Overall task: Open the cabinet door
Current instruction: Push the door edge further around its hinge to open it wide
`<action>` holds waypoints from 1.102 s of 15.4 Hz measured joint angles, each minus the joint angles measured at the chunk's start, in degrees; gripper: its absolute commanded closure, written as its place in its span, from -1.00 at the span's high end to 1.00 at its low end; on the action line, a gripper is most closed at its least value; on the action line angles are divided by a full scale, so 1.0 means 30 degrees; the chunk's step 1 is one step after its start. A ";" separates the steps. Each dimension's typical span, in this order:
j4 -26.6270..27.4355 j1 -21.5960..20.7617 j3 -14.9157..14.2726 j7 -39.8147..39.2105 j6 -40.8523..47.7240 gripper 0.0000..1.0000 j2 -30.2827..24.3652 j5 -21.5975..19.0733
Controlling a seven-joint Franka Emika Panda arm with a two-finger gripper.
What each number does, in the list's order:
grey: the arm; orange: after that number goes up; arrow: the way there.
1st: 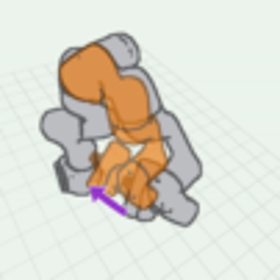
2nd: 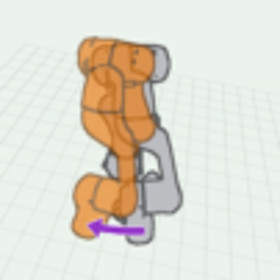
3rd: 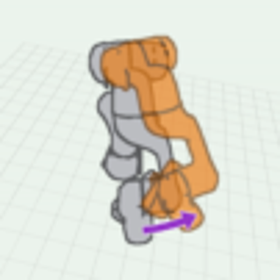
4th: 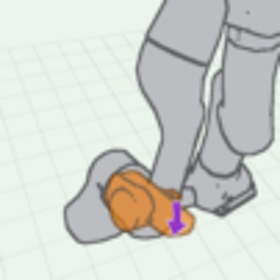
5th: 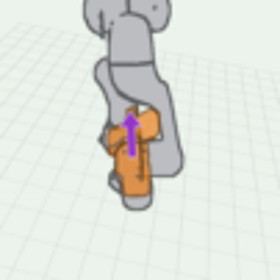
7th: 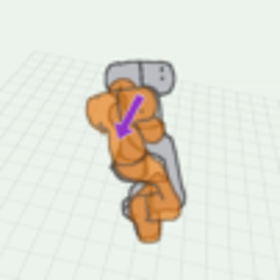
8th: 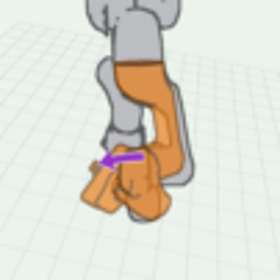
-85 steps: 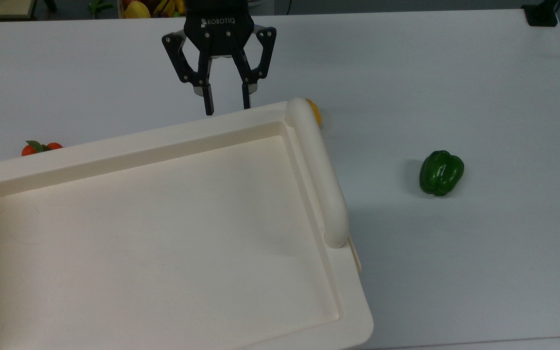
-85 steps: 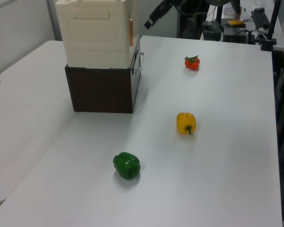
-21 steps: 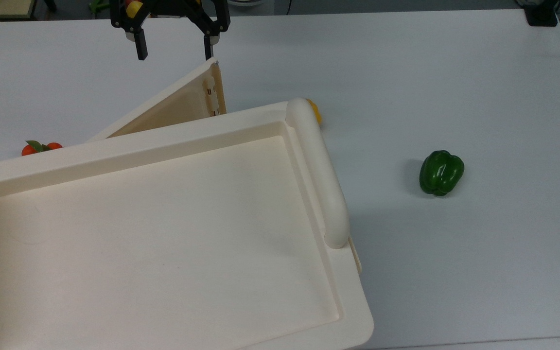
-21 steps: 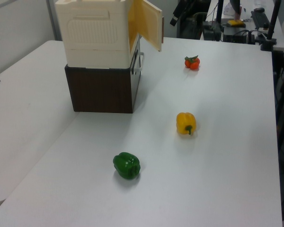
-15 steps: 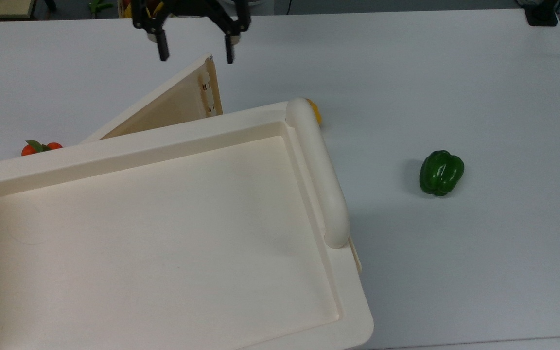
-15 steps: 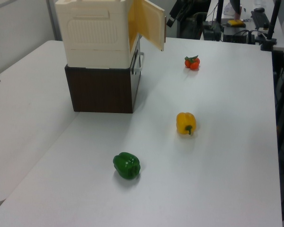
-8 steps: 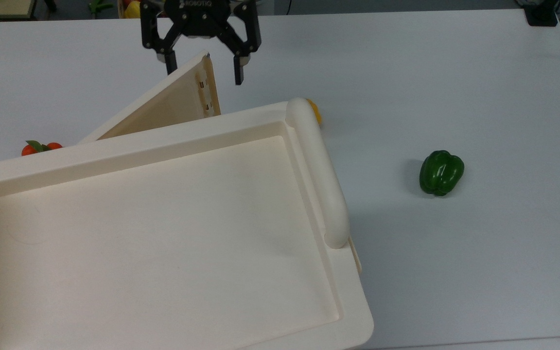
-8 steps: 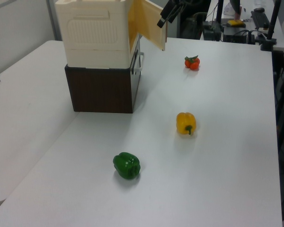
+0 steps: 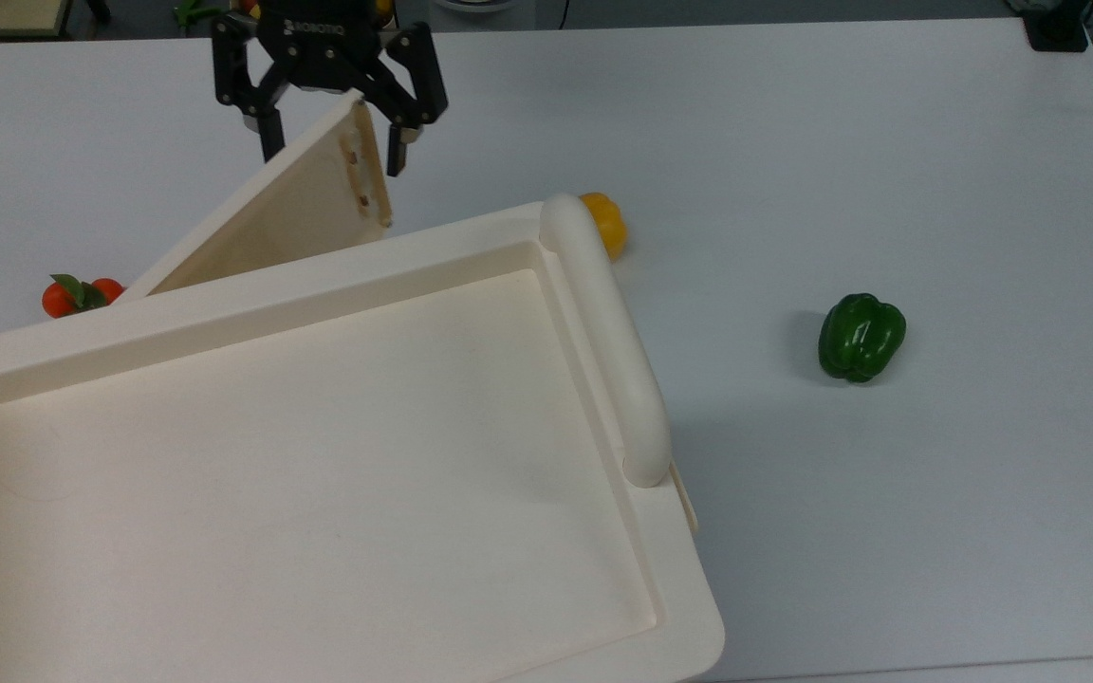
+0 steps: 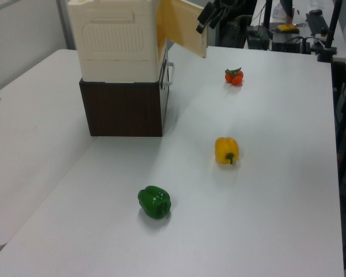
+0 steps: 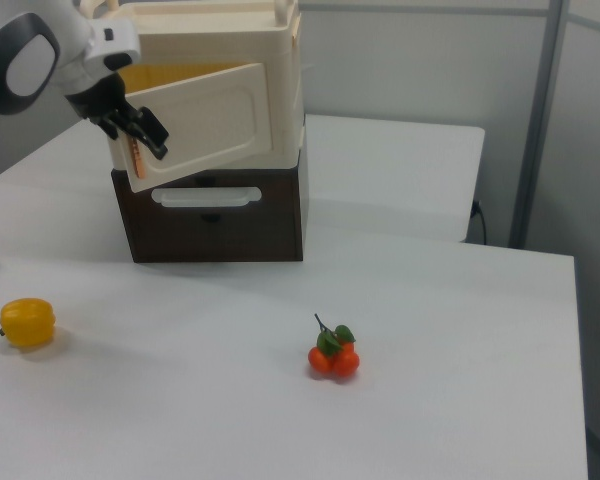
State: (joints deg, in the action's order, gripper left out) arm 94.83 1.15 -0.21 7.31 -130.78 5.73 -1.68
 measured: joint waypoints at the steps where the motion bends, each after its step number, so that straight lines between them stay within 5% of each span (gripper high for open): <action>1: 0.0001 0.0030 -0.0272 -0.0036 0.0502 1.00 -0.0041 0.0003; 17: -0.0033 0.0257 -0.3245 -0.0825 0.3489 1.00 -0.0661 0.0053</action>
State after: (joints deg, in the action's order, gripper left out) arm 94.73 1.92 -9.95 4.83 -120.32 3.75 -1.53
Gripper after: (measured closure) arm 0.000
